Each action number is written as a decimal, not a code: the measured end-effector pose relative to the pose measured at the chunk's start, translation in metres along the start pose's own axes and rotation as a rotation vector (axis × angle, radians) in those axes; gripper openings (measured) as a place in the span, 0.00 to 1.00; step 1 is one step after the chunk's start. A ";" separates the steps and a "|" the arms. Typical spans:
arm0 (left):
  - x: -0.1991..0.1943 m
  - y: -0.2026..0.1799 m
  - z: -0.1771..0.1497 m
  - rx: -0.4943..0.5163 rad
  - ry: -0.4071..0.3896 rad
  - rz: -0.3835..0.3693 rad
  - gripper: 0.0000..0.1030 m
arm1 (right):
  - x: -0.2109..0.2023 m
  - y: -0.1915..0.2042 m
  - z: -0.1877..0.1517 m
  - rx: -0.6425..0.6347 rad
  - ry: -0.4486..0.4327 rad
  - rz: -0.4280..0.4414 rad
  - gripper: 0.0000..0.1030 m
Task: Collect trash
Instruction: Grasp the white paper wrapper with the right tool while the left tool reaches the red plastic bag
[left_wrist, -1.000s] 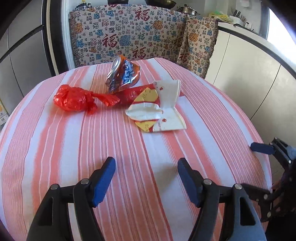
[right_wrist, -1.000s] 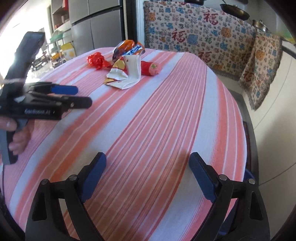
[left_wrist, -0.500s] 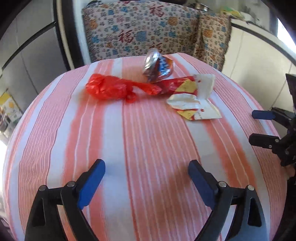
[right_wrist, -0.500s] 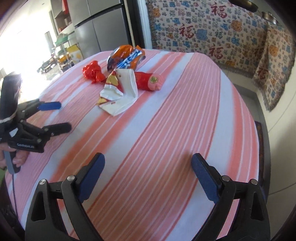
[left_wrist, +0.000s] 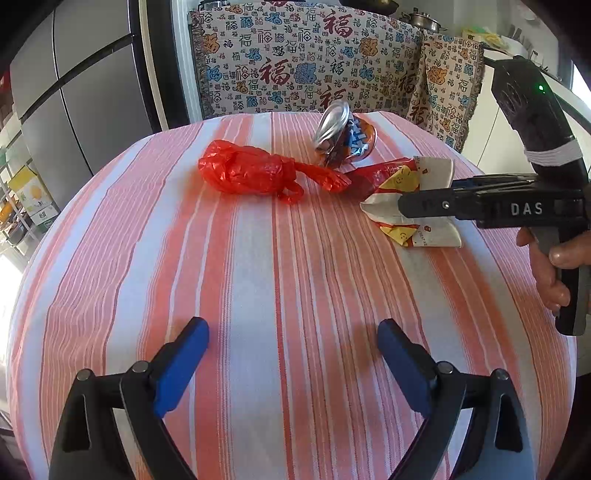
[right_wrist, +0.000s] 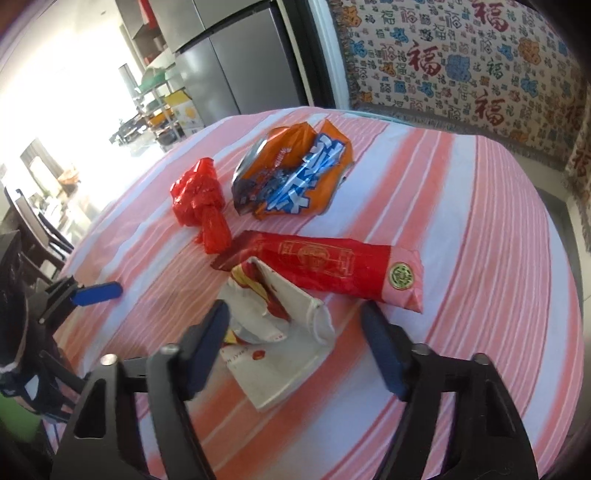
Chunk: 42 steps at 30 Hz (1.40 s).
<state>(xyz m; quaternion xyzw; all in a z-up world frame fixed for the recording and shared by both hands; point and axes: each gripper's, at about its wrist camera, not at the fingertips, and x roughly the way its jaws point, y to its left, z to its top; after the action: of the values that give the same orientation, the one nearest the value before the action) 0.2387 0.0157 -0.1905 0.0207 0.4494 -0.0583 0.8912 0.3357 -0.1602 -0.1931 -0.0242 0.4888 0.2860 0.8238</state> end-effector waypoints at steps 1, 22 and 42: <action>0.000 0.000 0.000 0.000 0.000 0.000 0.92 | -0.004 0.003 -0.003 -0.004 -0.002 -0.006 0.37; 0.056 0.052 0.133 -0.413 0.014 0.034 0.92 | -0.067 0.040 -0.108 0.083 -0.108 -0.142 0.37; -0.027 0.025 0.005 0.114 0.065 -0.166 0.60 | -0.067 0.086 -0.129 0.020 -0.087 -0.128 0.77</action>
<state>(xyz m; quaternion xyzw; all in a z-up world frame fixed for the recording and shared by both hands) 0.2302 0.0424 -0.1664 0.0360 0.4740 -0.1569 0.8657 0.1667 -0.1594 -0.1845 -0.0349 0.4528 0.2289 0.8610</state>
